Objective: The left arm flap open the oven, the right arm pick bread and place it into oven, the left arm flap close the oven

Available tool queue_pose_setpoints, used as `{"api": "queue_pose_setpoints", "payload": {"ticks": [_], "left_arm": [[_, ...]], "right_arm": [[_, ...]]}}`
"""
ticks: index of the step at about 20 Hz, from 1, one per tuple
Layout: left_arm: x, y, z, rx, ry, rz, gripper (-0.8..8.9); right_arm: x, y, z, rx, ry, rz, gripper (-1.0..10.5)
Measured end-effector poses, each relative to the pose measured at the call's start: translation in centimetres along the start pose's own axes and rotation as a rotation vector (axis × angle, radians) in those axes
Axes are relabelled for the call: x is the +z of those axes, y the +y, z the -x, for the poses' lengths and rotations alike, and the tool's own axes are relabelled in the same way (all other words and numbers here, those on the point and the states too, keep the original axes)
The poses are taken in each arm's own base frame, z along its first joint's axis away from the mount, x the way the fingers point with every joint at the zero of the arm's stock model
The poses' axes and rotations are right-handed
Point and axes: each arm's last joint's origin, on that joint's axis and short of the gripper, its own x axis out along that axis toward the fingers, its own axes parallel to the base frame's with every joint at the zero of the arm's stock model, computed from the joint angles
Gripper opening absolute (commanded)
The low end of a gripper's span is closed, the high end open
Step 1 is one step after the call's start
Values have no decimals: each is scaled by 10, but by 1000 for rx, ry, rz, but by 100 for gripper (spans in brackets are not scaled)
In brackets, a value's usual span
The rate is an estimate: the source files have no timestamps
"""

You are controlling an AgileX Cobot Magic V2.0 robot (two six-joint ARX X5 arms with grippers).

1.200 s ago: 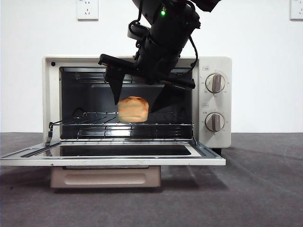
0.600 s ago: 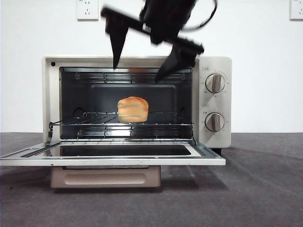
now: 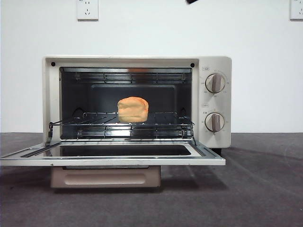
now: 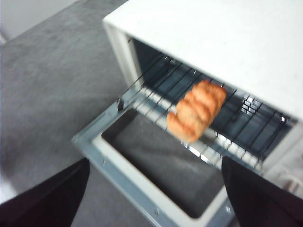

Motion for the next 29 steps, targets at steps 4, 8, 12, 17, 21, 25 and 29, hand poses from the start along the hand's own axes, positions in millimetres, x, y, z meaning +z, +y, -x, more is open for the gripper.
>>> {"api": "queue_pose_setpoints", "payload": {"ticks": [4,8,12,17,21,25,29], "left_arm": [[0,0,0,0,0,0,16],[1,0,0,-1,-9,-1,16],[3,0,0,-4,-34,-5,16],[5,0,-1,-7,-57,-6,15],[3,8,-22,14,-138,67,14],[-10,29,-52,95,-170,207,14],[-14,53,-73,89,-152,318,14]], "right_arm": [[-40,-6,21,13,2,8,436],[-72,-8,42,100,-43,14,436],[-79,-9,56,124,-89,19,436],[-79,-9,57,124,-93,19,436],[-81,-9,57,123,-78,18,436],[-86,-10,57,115,-25,14,436],[-86,-10,56,116,-16,13,436]]}}
